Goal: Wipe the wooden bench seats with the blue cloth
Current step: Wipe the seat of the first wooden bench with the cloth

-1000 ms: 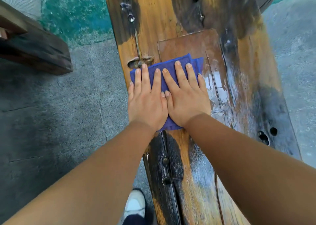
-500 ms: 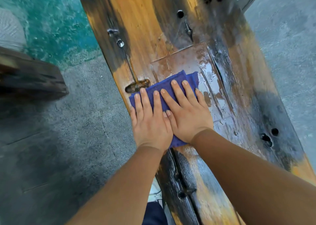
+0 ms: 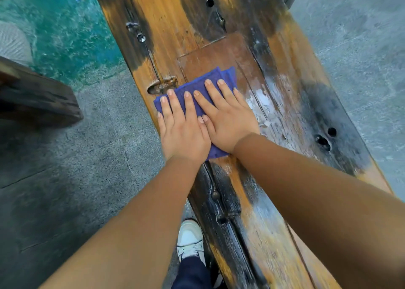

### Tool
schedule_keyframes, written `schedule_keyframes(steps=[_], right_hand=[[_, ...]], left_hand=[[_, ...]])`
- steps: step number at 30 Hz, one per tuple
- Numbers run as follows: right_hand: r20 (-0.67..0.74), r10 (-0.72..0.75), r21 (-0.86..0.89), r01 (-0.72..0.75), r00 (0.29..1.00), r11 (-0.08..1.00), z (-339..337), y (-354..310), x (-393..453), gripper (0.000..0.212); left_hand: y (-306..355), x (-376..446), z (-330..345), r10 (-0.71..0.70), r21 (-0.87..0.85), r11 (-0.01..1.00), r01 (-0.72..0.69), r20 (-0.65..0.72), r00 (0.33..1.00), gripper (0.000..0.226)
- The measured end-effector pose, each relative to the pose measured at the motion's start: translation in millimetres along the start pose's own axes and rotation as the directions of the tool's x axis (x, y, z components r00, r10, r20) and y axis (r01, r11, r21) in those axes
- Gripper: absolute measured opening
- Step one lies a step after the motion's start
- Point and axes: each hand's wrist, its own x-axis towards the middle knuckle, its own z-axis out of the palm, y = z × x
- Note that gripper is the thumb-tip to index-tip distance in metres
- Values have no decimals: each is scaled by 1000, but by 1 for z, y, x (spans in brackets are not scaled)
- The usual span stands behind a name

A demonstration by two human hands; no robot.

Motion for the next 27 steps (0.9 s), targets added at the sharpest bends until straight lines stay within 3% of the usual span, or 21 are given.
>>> schedule_keyframes(steps=[8, 16, 23, 27], right_hand=[[40, 223, 40, -225, 974, 974, 20, 25, -124, 59], [95, 481, 90, -489, 871, 868, 38, 16, -235, 59], [96, 526, 101, -534, 845, 840, 36, 29, -212, 61], [27, 535, 97, -535, 844, 839, 21, 57, -160, 62]], left_hand=[[51, -83, 21, 243, 18, 969, -246, 97, 965, 66], [77, -165, 37, 442, 30, 886, -463, 245, 863, 64], [85, -130, 31, 514, 29, 841, -541, 269, 814, 65], [102, -70, 23, 522, 21, 842, -539, 220, 824, 66]])
